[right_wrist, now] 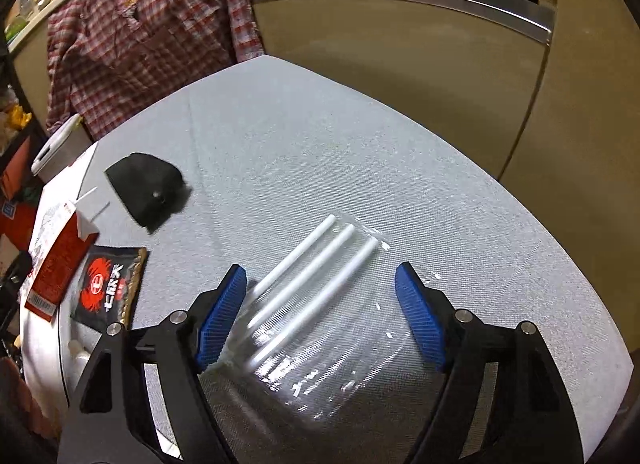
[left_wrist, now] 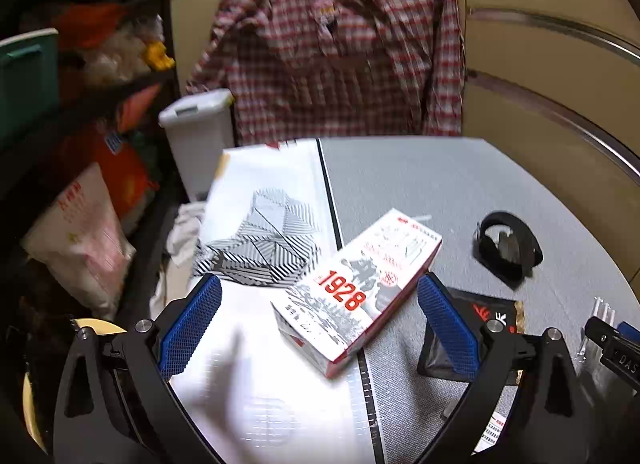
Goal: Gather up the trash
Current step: 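Grasp the red-and-white milk carton with the left tool while the right tool grasps the straws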
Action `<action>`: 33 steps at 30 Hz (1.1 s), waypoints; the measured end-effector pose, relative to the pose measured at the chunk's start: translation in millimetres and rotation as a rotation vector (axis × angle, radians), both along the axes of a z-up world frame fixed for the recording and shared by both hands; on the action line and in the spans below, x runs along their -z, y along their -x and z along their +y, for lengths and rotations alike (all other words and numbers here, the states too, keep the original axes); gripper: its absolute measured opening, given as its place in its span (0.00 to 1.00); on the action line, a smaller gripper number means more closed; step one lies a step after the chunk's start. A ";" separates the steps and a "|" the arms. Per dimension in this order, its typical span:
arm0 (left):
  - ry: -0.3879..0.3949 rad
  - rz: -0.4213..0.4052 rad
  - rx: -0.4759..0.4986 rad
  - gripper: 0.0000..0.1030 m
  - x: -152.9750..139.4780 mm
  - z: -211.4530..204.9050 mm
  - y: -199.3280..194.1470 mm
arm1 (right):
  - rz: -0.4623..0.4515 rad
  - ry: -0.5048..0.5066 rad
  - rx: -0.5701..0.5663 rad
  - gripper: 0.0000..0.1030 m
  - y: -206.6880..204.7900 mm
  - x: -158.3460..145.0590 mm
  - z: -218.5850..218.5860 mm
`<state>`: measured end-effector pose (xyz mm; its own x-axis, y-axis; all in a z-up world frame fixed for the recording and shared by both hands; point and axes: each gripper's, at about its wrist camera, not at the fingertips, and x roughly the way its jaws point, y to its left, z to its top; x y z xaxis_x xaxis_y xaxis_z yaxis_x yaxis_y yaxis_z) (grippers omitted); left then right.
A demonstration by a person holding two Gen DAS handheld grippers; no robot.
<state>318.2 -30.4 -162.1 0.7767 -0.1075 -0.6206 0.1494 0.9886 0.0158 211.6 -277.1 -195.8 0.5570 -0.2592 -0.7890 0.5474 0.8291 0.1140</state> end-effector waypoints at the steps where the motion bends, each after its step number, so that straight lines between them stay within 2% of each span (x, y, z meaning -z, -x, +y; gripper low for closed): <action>1: 0.005 0.013 0.004 0.91 1.8 0.3 -1.5 | -0.006 0.001 -0.006 0.67 0.7 -1.1 2.2; 2: 0.010 0.019 0.006 0.88 2.6 1.1 -2.1 | -0.011 0.001 -0.013 0.63 1.5 -1.8 3.6; 4: 0.028 0.038 0.027 0.59 4.5 2.5 -3.4 | -0.013 -0.006 -0.029 0.42 1.3 -1.7 5.6; 5: 0.035 0.044 0.038 0.58 5.1 2.5 -3.7 | -0.015 -0.007 -0.035 0.40 1.6 -1.9 6.9; 6: 0.038 0.036 0.038 0.43 4.4 3.3 -2.1 | -0.017 -0.008 -0.042 0.32 0.8 -2.1 8.3; 7: 0.056 0.037 0.056 0.37 4.1 4.5 -1.0 | -0.020 -0.007 -0.058 0.21 0.3 -2.6 10.9; 8: 0.067 0.042 0.065 0.34 4.0 5.3 -0.5 | -0.024 -0.001 -0.069 0.17 0.1 -3.4 13.0; 9: 0.081 0.043 0.069 0.27 2.8 7.1 0.4 | -0.029 0.006 -0.081 0.06 0.1 -4.7 15.4; 11: 0.094 0.045 0.075 0.04 1.4 10.6 1.2 | -0.044 0.025 -0.111 0.05 1.5 -8.2 22.5; 12: 0.089 0.059 0.081 0.00 1.4 10.8 -0.6 | -0.050 0.028 -0.119 0.05 3.1 -9.1 24.5; 15: 0.059 0.048 0.073 0.00 1.9 10.6 3.5 | -0.052 0.033 -0.124 0.05 3.8 -10.4 25.7; 16: 0.059 0.048 0.077 0.08 1.3 11.6 4.1 | -0.050 0.025 -0.115 0.05 4.0 -9.6 23.2; 17: 0.068 0.052 0.087 0.21 1.4 12.2 4.8 | -0.046 0.018 -0.110 0.06 4.8 -8.9 21.5; 18: 0.077 0.048 0.086 0.59 0.4 13.1 6.3 | -0.040 0.011 -0.103 0.06 3.4 -7.9 19.5; 19: 0.079 0.019 0.073 0.79 -1.8 15.3 9.8 | -0.037 0.003 -0.097 0.06 3.5 -6.9 17.3; 21: 0.087 -0.034 0.063 0.80 -5.7 16.3 13.0 | -0.037 0.003 -0.093 0.06 3.8 -6.8 16.4; 24: 0.085 0.024 0.093 0.80 0.4 10.8 3.5 | -0.038 0.007 -0.103 0.06 4.9 -6.9 18.6; 28: 0.107 0.053 0.146 0.80 5.0 2.5 0.9 | -0.046 0.014 -0.120 0.05 5.9 -8.6 22.0; 30: 0.094 0.065 0.165 0.78 6.9 -3.7 0.8 | -0.068 0.011 -0.120 0.05 7.8 -12.6 22.4; 32: 0.076 0.095 0.188 0.58 11.0 -9.9 -2.3 | -0.089 0.011 -0.117 0.05 9.6 -17.2 21.6; 33: 0.064 0.103 0.187 0.54 12.6 -12.7 -3.6 | -0.103 0.012 -0.115 0.05 11.1 -20.6 20.9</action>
